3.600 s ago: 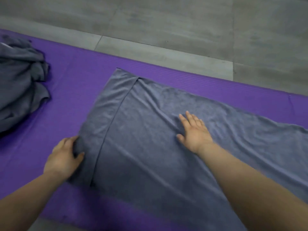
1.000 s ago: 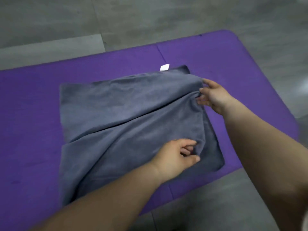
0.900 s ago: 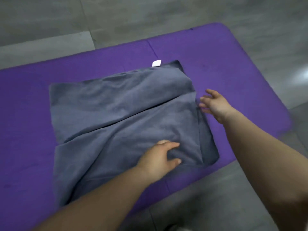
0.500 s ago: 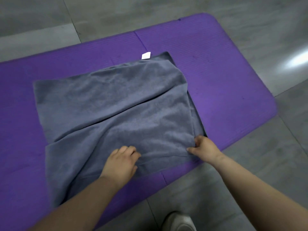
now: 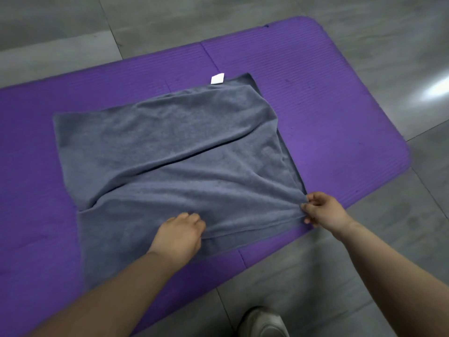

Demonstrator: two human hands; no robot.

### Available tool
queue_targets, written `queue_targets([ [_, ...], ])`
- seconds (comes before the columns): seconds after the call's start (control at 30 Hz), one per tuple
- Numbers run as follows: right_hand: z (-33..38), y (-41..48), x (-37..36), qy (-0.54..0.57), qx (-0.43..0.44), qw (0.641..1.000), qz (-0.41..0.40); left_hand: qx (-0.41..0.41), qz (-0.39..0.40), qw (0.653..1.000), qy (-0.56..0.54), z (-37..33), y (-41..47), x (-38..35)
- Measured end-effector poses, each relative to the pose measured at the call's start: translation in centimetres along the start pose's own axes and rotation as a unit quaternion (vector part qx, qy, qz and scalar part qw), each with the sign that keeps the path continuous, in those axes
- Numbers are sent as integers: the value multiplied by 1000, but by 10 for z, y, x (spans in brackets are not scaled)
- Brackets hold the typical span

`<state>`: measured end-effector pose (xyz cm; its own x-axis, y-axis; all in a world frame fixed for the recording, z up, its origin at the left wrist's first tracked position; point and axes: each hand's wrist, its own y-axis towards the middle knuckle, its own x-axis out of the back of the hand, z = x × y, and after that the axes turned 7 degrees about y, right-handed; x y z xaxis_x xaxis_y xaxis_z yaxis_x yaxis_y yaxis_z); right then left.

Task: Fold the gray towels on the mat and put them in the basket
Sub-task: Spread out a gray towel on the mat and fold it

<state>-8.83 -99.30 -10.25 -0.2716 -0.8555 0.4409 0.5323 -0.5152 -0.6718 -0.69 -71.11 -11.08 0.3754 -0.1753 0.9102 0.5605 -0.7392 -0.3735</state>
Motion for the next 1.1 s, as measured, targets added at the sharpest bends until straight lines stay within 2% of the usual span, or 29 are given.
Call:
queue_targets([
  [0.07, 0, 3, -1, -28, 14, 999, 7, 32, 8, 997, -73, 3, 0, 5],
  [0.17, 6, 4, 14, -101, 22, 993, 62, 7, 67, 982, -178, 2, -2, -8],
  [0.23, 15, 4, 28, -199, -12, 970, 137, -8, 96, 957, -272, -8, -6, -14],
  [0.27, 21, 4, 34, -256, -35, 952, 161, 11, 96, 937, -335, -13, -7, -15],
  [0.33, 34, 13, 41, -351, -39, 923, 150, 61, 30, 914, -400, -12, -1, -13],
  [0.37, 42, 20, 40, -353, -11, 928, 117, 84, -33, 915, -393, -6, 3, -7],
  [0.47, 80, 45, 24, -256, 109, 960, -37, 174, -215, 915, -293, 39, 19, 11],
  [0.5, 95, 57, 14, -233, 143, 959, -79, 209, -245, 914, -246, 58, 22, 17],
  [0.57, 125, 81, -13, -196, 190, 955, -111, 298, -258, 900, -189, 95, 26, 25],
  [0.63, 157, 98, -42, -164, 226, 954, -110, 395, -248, 865, -184, 124, 24, 29],
  [0.73, 192, 118, -74, -156, 236, 953, -109, 517, -250, 772, -272, 160, 20, 35],
  [0.8, 208, 131, -86, -154, 197, 963, -98, 528, -263, 707, -390, 179, 20, 35],
  [0.87, 218, 140, -89, -163, 153, 970, -92, 512, -267, 675, -459, 189, 22, 35],
  [0.93, 222, 145, -88, -179, 134, 972, -76, 502, -248, 677, -478, 194, 27, 37],
  [1.0, 219, 149, -84, -164, 171, 970, -58, 488, -230, 694, -477, 196, 31, 41],
  [1.1, 217, 149, -80, -59, 232, 969, -64, 471, -253, 739, -410, 199, 33, 49],
])
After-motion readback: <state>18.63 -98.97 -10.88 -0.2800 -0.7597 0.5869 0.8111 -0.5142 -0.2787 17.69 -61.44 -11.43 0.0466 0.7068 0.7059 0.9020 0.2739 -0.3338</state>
